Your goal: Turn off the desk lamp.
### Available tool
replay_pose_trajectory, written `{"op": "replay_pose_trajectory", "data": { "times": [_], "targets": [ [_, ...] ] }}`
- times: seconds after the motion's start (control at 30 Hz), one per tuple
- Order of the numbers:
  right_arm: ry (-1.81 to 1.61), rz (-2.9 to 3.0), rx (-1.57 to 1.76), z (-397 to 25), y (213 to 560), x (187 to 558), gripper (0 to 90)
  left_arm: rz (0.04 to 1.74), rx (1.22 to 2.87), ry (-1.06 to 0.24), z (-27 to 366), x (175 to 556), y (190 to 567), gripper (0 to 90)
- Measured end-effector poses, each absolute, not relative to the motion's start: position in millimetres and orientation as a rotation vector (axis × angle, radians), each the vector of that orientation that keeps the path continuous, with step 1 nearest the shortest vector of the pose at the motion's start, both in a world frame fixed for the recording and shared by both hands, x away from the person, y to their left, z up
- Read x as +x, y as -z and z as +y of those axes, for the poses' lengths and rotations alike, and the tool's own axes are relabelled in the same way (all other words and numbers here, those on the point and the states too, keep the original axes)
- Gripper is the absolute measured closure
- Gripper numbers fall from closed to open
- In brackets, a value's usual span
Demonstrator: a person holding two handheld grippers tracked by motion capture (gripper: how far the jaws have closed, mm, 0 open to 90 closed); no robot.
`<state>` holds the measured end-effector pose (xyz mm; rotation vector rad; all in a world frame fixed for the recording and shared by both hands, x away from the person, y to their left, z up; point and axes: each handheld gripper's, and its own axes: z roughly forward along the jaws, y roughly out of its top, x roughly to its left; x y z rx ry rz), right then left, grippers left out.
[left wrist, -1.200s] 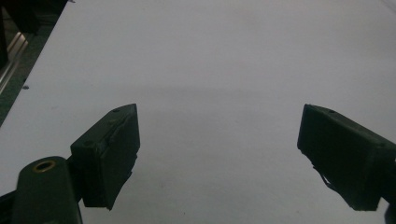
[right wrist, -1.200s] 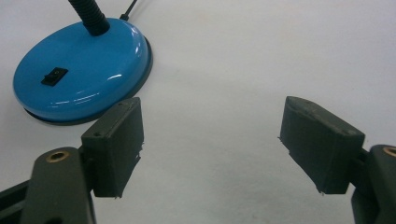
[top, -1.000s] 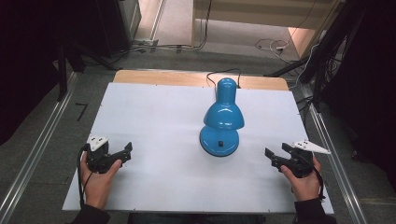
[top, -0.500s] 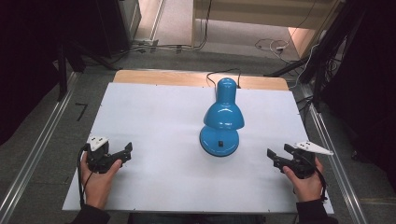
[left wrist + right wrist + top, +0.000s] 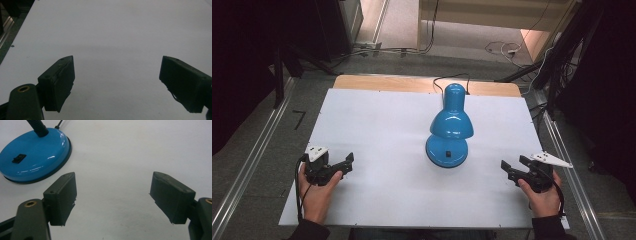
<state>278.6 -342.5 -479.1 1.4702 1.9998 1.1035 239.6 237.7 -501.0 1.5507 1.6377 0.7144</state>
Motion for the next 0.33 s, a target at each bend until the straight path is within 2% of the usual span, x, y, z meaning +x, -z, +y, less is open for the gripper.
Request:
{"op": "replay_pose_trajectory", "data": {
  "times": [0.33],
  "targets": [
    [-1.076,1.962,1.517,-359,482,274,18.9,1.639,1.546,-0.712,239,240,501,13.8]
  ]
}}
